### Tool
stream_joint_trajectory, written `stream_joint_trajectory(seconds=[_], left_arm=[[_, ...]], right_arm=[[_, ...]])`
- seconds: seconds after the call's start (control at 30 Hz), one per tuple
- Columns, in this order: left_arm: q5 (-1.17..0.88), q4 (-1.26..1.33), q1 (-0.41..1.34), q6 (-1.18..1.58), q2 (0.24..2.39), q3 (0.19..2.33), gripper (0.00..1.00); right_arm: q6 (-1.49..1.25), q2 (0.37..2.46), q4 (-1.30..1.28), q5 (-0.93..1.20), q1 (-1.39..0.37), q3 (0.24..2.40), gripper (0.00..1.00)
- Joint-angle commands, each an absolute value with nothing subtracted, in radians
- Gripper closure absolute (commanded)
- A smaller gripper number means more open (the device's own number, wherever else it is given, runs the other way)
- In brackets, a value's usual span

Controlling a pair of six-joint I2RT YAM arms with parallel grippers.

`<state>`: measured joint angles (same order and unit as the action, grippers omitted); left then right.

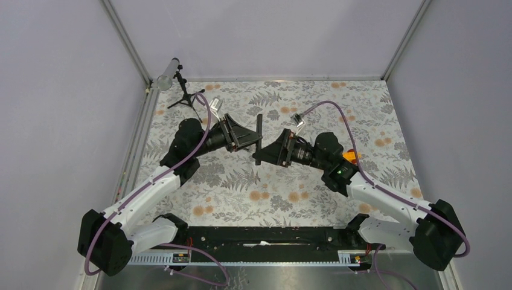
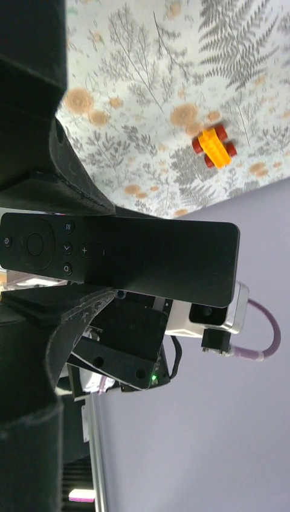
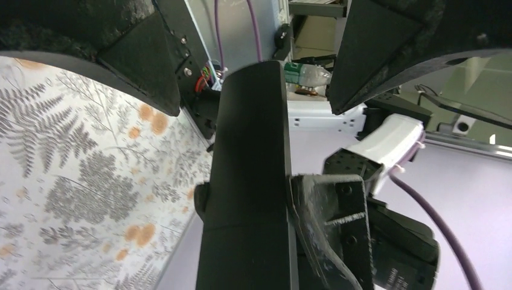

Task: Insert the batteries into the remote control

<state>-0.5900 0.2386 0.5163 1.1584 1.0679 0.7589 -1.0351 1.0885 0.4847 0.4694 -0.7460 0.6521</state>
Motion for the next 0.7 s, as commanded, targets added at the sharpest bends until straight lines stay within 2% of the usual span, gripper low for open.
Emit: stream_joint_trajectory(seconds=[0.0,0.13,0.2,0.33,0.37,0.4,0.5,0.53,0.67], left_arm=[[-0.646,0.413,0.518,1.282,1.037,0.803,0.79],[-0.656,0.471,0.518,1.329,1.043,0.806,0.77],[-0.655,0.483,0.518,1.333,1.042,0.803,0.73],[-0.646,0.485,0.518,1.328,1.034,0.792,0.64],[-0.646,0.480,0.518,1.325,1.034,0.791,0.59],[-0.646,0.474,0.518,1.319,1.032,0.791,0.50],[-0.627,0.361,0.518,1.251,1.014,0.819,0.04],[-0.607,0.275,0.518,1.189,1.005,0.847,0.01],[-0.448,-0.180,0.517,0.906,1.003,1.055,0.01]], right_arm=[[-1.080,1.124,0.606,0.466,-0.763,0.729,0.01],[-1.113,1.132,0.663,0.467,-0.771,0.734,0.15],[-1.101,1.124,0.671,0.461,-0.774,0.733,0.28],[-1.008,1.095,0.551,0.390,-0.789,0.755,0.45],[-0.987,1.093,0.531,0.381,-0.790,0.763,0.48],[-0.968,1.091,0.512,0.373,-0.791,0.771,0.51],[-0.888,1.100,0.430,0.347,-0.798,0.804,0.54],[-0.848,1.103,0.373,0.330,-0.800,0.821,0.54],[-0.653,1.108,0.166,0.242,-0.814,0.888,0.55]])
